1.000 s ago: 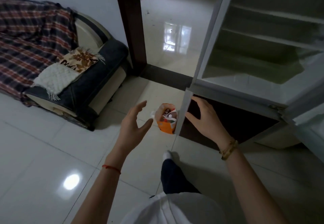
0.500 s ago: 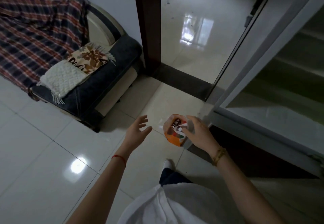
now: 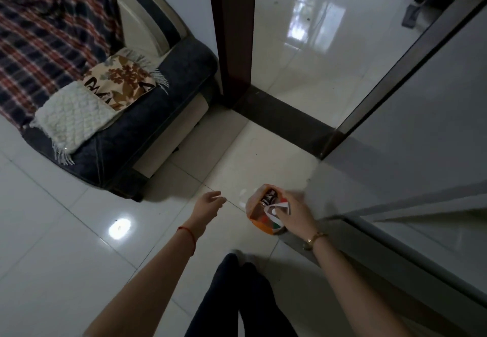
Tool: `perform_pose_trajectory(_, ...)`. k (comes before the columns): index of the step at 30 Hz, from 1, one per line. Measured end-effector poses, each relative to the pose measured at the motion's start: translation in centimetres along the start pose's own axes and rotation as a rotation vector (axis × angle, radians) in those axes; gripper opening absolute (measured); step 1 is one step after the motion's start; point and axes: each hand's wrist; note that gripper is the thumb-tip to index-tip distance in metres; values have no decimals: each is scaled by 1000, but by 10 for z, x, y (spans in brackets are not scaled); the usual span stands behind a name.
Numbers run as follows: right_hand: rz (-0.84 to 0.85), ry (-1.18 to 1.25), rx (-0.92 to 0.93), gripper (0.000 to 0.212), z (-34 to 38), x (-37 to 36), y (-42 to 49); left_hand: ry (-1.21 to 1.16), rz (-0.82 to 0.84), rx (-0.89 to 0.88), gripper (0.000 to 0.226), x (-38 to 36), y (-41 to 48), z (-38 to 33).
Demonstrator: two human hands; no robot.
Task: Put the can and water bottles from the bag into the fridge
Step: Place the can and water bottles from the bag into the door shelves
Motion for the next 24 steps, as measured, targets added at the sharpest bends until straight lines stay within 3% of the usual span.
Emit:
perform_pose_trajectory(8,-14,-70,-152,29,-79,-51,117,1,29,187,45,-44,143,54)
perform_pose_trajectory(15,-13,-133,-262,42,-180,-126,215,-52,46,246,47,-87,269,118)
perform_pose_trajectory(18,-40,-115,-335,55,-231,-160,251,-84,54,305,22,-106,313,148)
perform_pose_trajectory(24,-194,-51,-409,71,-298,-222,298,-211,116,468,65,-142,385,203)
Point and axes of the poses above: each hand's wrist, its own y-axis towards the middle knuckle, its own x-axis out of the back of the hand, z = x × y, and after that the axes turned 2 degrees about y, right-handed
